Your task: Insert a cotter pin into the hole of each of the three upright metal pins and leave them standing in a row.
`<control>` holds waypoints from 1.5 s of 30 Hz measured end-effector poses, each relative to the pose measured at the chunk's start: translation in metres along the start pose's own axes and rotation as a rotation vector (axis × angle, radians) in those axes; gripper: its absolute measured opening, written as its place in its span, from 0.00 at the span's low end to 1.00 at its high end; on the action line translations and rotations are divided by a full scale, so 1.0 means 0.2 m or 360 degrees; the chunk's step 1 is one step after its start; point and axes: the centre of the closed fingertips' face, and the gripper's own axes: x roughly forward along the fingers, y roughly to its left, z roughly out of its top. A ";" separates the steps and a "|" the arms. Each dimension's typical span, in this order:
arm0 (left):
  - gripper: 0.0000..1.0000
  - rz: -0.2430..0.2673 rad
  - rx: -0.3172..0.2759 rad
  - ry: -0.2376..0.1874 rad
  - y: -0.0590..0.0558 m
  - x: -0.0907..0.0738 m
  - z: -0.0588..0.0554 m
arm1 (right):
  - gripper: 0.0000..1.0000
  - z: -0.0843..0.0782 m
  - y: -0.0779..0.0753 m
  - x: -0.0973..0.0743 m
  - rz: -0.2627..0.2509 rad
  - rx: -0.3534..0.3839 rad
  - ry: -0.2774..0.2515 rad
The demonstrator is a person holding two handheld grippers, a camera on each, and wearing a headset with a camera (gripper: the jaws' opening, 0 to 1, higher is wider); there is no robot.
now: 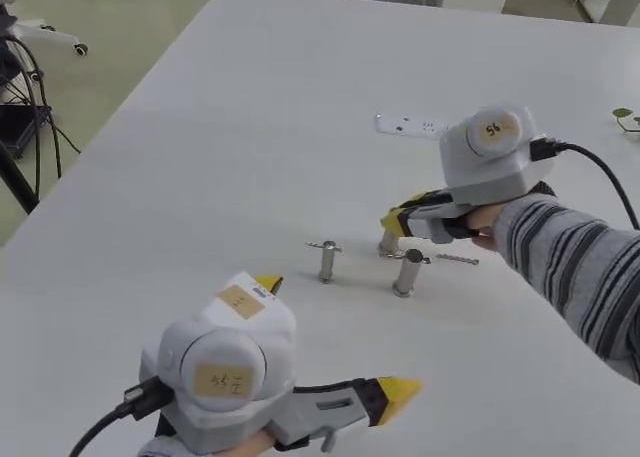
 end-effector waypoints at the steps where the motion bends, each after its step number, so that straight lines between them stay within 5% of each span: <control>1: 0.99 -0.0003 -0.0001 -0.0005 0.00 0.00 0.00 | 0.08 -0.01 -0.01 -0.01 -0.0008 0.0009 0.0007; 24: 0.98 -0.0043 0.0047 -0.0016 -0.06 -0.02 0.00 | 0.08 -0.30 -0.05 -0.30 -0.0093 0.0090 0.0086; 45: 0.98 -0.0035 0.0063 -0.0009 -0.08 -0.05 0.00 | 0.08 -0.35 0.16 -0.35 -0.0039 0.0057 0.0089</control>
